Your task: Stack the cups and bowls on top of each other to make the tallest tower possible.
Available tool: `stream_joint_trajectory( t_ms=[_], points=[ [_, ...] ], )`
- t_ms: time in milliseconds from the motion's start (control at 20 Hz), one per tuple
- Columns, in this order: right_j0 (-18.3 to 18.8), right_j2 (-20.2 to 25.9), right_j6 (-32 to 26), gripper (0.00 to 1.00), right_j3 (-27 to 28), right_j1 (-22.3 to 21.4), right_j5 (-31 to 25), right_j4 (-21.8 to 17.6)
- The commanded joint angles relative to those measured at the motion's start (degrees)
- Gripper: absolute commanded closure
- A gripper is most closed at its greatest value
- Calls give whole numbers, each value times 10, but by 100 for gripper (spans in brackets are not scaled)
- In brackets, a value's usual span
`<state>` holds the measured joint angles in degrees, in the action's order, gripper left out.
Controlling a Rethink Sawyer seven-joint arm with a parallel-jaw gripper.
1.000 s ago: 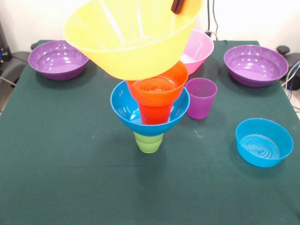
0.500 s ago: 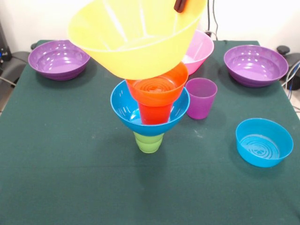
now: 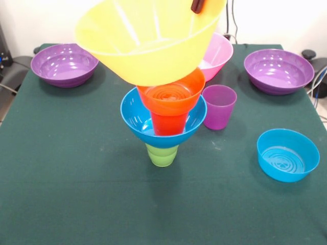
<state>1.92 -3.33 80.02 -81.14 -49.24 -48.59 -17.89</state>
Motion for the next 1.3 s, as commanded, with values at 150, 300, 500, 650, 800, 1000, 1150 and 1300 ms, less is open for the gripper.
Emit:
stream_joint_trajectory(
  t_ms=[150, 300, 500, 650, 800, 1000, 1150, 1300],
  points=[
    [-15, 16, 88, 100, 19, 11, -33, 7],
    [-15, 15, 88, 100, 19, 12, -31, 7],
    [-15, 16, 88, 100, 18, 13, -29, 9],
    [-16, 14, 87, 100, 19, 14, -27, 10],
    [-17, 13, 87, 100, 20, 14, -26, 10],
    [-17, 12, 87, 100, 18, 14, -21, 10],
    [-18, 11, 88, 100, 17, 14, -18, 10],
    [-17, 11, 88, 100, 17, 14, -16, 11]
  ],
)
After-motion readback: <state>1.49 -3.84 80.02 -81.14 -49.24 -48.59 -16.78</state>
